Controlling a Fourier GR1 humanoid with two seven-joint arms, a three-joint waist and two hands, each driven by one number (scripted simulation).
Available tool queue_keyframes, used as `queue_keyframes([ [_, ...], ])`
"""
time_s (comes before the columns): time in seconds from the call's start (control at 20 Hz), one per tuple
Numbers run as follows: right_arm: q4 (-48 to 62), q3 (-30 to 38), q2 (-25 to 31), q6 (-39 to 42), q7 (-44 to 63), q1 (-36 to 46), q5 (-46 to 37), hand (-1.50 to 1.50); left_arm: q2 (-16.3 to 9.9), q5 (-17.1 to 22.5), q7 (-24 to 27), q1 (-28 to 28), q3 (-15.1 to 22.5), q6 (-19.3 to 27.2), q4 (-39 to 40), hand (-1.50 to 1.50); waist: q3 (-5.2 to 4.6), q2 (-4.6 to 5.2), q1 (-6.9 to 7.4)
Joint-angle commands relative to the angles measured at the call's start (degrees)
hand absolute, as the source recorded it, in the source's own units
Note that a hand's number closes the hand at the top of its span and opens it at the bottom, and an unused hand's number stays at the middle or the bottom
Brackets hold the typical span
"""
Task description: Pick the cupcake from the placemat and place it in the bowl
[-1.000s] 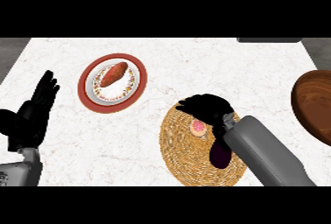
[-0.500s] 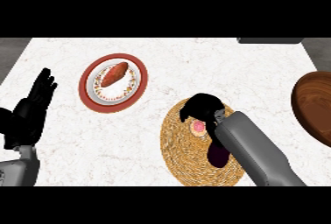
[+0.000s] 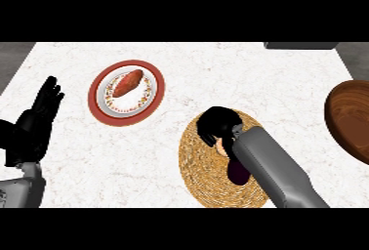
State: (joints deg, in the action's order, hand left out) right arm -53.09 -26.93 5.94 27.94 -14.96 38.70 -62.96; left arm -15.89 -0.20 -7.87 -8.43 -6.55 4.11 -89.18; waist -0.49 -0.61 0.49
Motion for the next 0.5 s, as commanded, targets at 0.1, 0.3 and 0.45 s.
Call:
queue_keyframes([
  [0.1,1.9,3.6,-1.4,-7.7,0.4,0.4,-2.2,1.50,1.6,-2.3,-2.4,-0.6,1.6,1.5,-2.8,0.00,0.51,0.66,-0.19],
  [0.3,-10.0,8.3,5.9,-8.6,5.9,-10.2,0.0,1.50,0.1,-1.0,0.2,2.0,-1.3,0.6,-0.7,0.00,0.46,-0.06,-3.03],
  [0.45,-13.2,15.0,10.2,-10.2,10.6,-16.4,2.0,1.50,-1.3,-0.1,-0.9,3.2,-3.9,0.9,-0.2,0.00,0.44,-0.66,-5.65],
])
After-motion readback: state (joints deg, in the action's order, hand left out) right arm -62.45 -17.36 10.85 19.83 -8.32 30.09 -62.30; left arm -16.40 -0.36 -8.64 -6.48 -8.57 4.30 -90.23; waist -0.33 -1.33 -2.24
